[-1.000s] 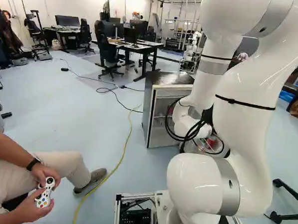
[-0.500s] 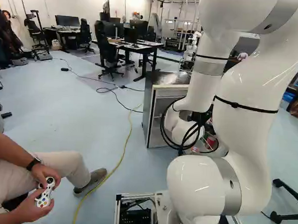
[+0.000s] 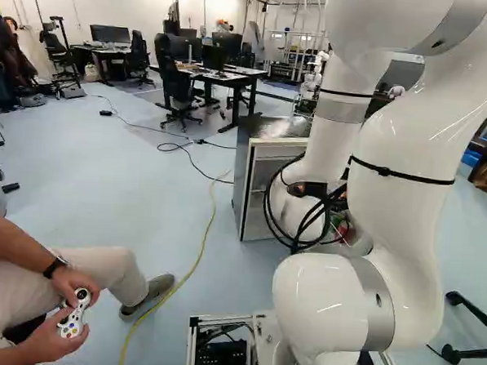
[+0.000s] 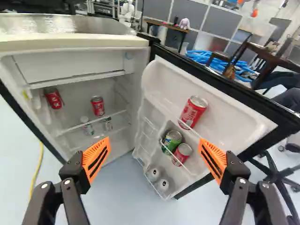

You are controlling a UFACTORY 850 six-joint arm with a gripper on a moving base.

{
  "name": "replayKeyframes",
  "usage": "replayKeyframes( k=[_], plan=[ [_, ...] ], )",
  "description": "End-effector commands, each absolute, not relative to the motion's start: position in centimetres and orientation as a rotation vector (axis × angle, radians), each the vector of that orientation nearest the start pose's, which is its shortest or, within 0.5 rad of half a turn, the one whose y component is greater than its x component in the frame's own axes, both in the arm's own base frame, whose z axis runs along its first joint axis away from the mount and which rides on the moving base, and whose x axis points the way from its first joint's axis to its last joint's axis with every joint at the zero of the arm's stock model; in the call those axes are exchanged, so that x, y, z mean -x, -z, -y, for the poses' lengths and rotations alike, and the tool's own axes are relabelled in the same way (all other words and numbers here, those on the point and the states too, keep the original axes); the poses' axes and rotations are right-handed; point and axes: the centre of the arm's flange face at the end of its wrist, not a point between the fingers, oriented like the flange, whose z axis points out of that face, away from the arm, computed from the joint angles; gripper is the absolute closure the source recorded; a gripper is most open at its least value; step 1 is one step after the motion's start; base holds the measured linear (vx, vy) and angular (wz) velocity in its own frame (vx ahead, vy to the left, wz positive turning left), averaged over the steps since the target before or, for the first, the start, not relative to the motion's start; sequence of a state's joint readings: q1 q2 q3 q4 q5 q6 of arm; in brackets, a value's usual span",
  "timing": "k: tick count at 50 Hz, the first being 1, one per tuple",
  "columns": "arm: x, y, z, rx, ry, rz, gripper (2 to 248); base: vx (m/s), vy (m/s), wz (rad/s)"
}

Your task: Grab a drink from the fridge

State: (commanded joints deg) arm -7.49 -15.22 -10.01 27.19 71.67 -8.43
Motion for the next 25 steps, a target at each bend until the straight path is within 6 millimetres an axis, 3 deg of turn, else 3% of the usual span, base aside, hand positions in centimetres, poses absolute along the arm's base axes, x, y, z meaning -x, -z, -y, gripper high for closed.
replayKeyframes(
  k=[25],
  plan=[
    [-32.0,-24.5,7.9,2.957,1.716,-0.354,3,0.0,0.0,0.0]
  ],
)
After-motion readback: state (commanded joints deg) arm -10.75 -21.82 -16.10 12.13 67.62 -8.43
